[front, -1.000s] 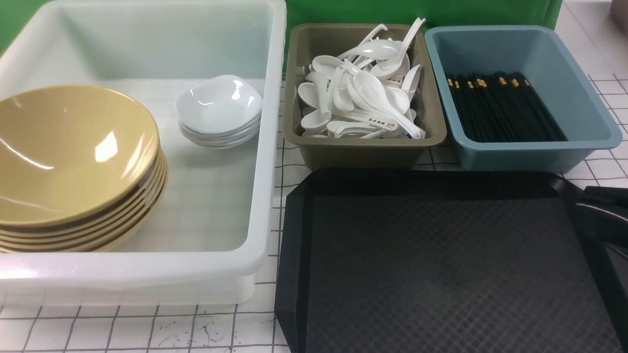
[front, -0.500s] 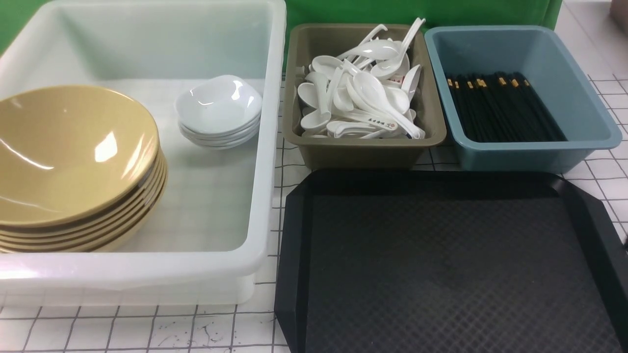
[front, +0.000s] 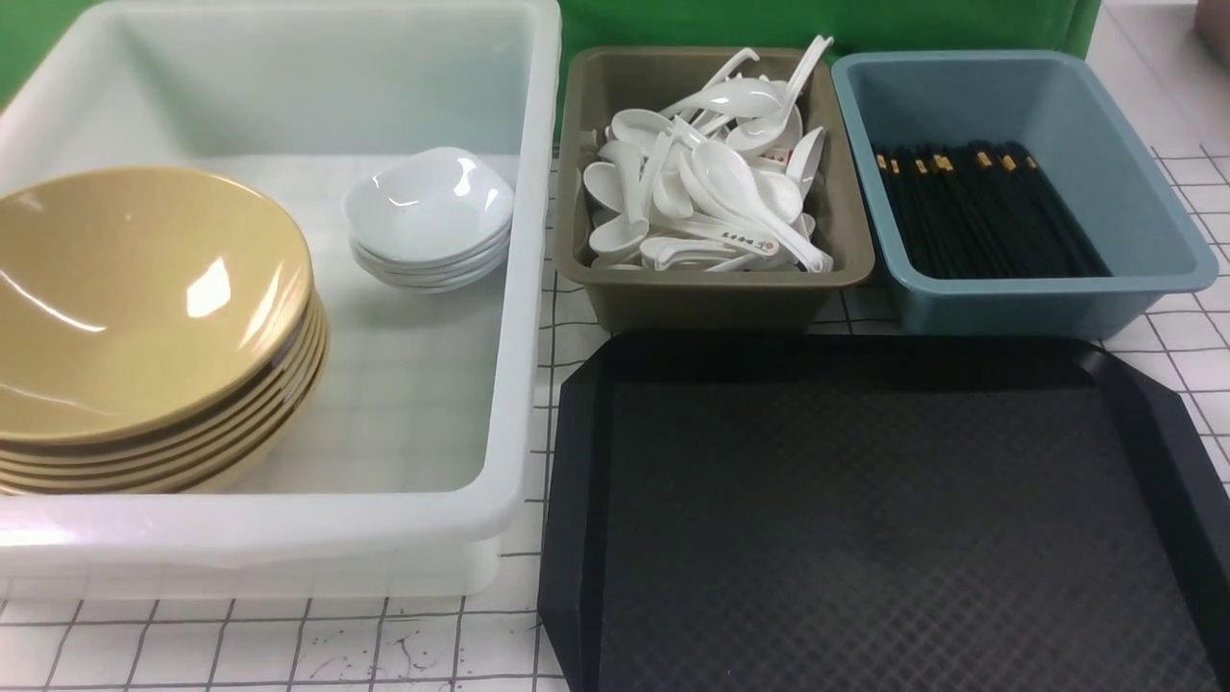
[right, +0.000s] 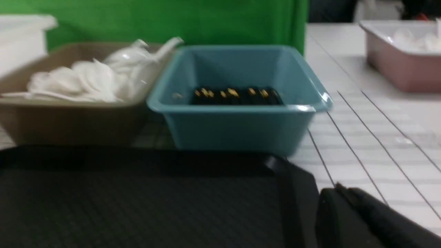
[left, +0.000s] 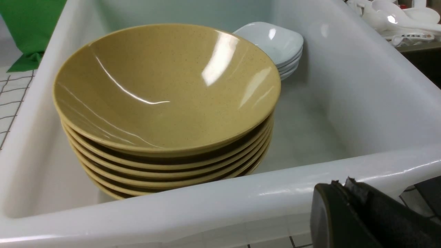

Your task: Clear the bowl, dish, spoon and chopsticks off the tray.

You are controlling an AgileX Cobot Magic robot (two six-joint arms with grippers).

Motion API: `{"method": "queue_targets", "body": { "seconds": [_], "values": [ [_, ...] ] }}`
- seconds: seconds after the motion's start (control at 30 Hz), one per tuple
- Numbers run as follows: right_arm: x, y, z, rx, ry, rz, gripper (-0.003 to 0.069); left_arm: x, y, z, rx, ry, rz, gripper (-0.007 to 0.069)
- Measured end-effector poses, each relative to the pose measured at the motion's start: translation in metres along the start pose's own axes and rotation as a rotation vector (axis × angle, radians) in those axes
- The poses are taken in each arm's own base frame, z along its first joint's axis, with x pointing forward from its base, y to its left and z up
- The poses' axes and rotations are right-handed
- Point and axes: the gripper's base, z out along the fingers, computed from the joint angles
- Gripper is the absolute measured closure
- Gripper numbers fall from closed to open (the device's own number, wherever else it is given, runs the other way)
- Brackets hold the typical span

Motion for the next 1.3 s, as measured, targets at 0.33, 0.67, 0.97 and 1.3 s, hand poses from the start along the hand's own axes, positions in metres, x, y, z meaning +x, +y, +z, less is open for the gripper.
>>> {"method": "queue_targets", "body": {
  "seconds": [0.33, 0.67, 0.97, 1.3],
  "values": [
    [0.011, -0.002, 0.000, 0.024, 0.115, -0.011, 0.0624, 0.001, 0.000, 0.000, 0.001, 0.008, 0.000, 0.0631],
    [0.011, -0.002, -0.001, 0.025, 0.115, -0.011, 0.0622, 0.001, 0.000, 0.000, 0.001, 0.009, 0.000, 0.0631],
    [0.011, -0.002, -0.001, 0.025, 0.115, -0.011, 0.0622, 0.001, 0.000, 0.000, 0.002, 0.010, 0.000, 0.0631],
    [0.011, -0.002, -0.001, 0.026, 0.115, -0.011, 0.0620, 0.018, -0.003, 0.011, 0.017, 0.005, -0.027, 0.0631]
  ]
}}
